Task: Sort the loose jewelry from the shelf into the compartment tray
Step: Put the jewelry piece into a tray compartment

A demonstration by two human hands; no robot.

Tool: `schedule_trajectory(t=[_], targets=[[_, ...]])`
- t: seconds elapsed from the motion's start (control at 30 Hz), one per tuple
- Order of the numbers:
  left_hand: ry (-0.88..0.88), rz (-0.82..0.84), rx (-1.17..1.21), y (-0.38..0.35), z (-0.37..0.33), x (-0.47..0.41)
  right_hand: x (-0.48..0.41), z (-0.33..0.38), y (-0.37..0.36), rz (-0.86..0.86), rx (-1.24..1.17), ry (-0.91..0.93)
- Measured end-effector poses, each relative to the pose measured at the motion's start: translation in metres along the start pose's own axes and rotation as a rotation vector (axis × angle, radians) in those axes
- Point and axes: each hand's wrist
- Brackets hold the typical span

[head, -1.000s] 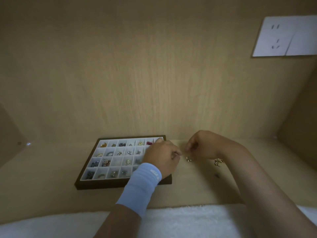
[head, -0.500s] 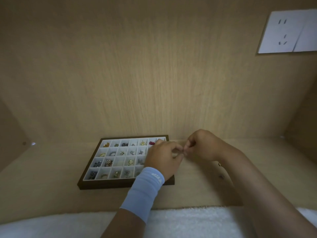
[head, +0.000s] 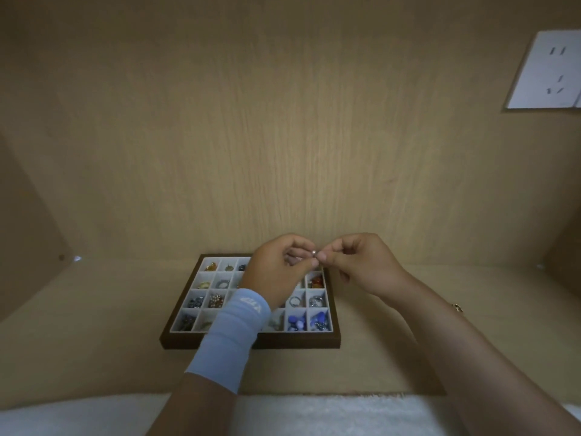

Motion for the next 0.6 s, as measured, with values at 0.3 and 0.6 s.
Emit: schedule_trajectory(t=[0.3,0.6], targets=[[0.05,0.158,-0.582,0.073,0.062,-0.001,-0.045,0.028,-0.048,-0.074,0.394,0.084],[-0.023,0.308,-0.659,0.064,0.08,-0.004,-0.077,0.042,-0.083,-0.112,0.76,0.163]])
Point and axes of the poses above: each hand's wrist, its own x-axis away from the middle knuckle, its own y-axis out of the back of the hand, z = x × y, and after that the axes turned 15 degrees about -y, right-handed
